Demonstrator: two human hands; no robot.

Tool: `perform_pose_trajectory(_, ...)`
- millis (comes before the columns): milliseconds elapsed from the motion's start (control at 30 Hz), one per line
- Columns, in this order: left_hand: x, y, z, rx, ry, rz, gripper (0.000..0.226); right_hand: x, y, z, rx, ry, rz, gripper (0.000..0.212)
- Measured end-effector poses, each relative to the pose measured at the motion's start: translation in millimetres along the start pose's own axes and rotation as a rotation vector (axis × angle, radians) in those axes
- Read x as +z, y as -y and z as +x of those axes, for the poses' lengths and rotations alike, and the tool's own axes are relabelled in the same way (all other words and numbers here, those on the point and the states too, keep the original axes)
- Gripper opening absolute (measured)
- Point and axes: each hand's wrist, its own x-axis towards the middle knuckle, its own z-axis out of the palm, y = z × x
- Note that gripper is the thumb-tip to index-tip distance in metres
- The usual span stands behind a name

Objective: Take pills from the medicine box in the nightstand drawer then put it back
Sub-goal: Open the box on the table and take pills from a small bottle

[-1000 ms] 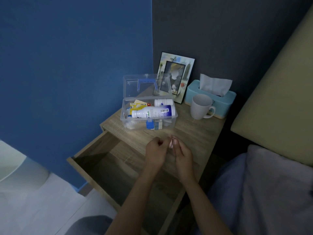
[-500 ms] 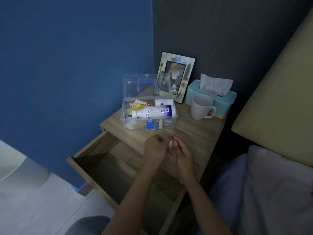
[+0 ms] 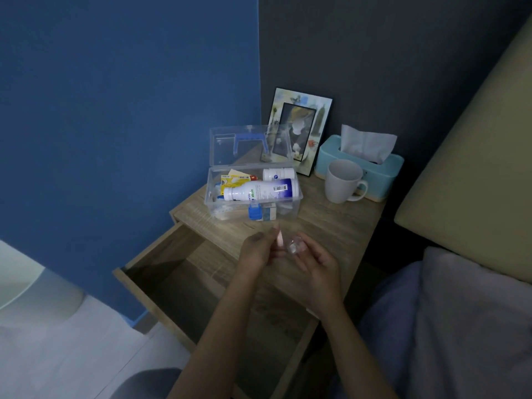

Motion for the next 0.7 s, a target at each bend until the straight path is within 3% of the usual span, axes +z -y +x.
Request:
perform_pose_trajectory(100,-0.3,13.2,-2.8,-0.08,0.153,-0.253,0.038,-3.5,-0.4,1.3,-0.011,-0.012,0.019,0.021)
perform_pose_trajectory(233,-2.6,19.3,-6.7,-0.032,0.217,-0.411,0.029,-11.3,0.5,3.7,-0.023,-0.015,-0.002,0.021)
perform_pose_trajectory(467,-4.2,28.5,-8.3,0.036,0.3,-0.385,0.019,-27.1,9.9,11.1,0.002,0.064,-0.223,0.048)
perform_pose_trajectory(567,-4.5,32.6,-6.4,0.07,0.296,-0.373,0.013,-33.4,11.8,12.1,0.027,0.104,-0.311,0.05)
perform_pose_trajectory(700,-8.8,36.3,-1.3,0.103,0.297,-0.234,0.033,-42.9,12.3,13.3,0.012,0.139,-0.447,0.035)
